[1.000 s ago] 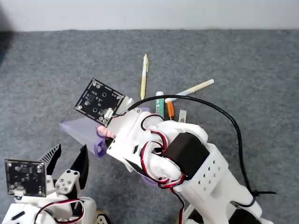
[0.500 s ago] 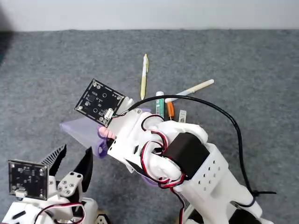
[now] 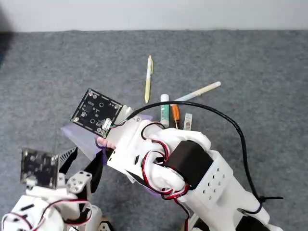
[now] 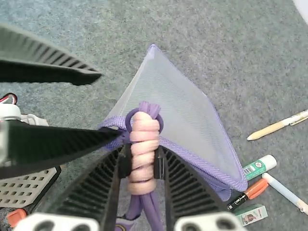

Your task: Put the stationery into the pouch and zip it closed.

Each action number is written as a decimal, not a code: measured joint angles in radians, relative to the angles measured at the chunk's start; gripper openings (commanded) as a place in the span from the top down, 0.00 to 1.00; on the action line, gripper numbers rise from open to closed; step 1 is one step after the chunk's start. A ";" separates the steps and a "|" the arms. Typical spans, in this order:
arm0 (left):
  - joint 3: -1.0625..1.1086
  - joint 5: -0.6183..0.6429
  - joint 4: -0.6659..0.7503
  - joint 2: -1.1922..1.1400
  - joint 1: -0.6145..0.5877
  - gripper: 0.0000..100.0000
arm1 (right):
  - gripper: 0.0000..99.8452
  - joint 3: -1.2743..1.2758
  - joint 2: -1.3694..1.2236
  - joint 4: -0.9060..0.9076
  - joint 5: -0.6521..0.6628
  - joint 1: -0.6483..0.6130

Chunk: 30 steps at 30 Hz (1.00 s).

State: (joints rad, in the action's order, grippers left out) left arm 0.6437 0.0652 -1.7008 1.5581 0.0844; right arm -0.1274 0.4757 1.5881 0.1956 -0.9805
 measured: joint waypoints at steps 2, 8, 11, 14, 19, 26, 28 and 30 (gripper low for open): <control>0.000 0.000 0.008 -0.025 0.000 0.80 | 0.99 0.000 0.000 0.000 0.000 0.000; 0.000 0.000 0.008 -0.046 0.000 0.81 | 0.99 0.000 0.000 0.000 0.000 0.000; 0.000 -0.021 -0.012 -0.046 0.000 0.81 | 0.99 0.000 0.000 0.000 0.000 -0.002; 0.002 -0.043 -0.021 -0.038 0.000 0.81 | 0.99 0.000 0.000 0.000 0.000 0.002; 0.002 -0.049 -0.023 -0.032 0.000 0.81 | 0.99 -0.012 0.000 0.000 0.000 0.020; 0.002 -0.049 -0.023 -0.032 0.000 0.81 | 0.99 -0.060 0.000 0.002 0.000 0.023; 0.002 -0.048 -0.023 -0.032 0.000 0.81 | 0.99 -0.060 0.000 0.002 0.000 0.023; 0.002 -0.049 -0.023 -0.032 0.000 0.82 | 0.99 -0.060 0.000 0.002 0.000 0.023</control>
State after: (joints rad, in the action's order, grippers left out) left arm 0.6452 0.0161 -1.7238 1.5259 0.0844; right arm -0.1872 0.4757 1.5896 0.1956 -0.9574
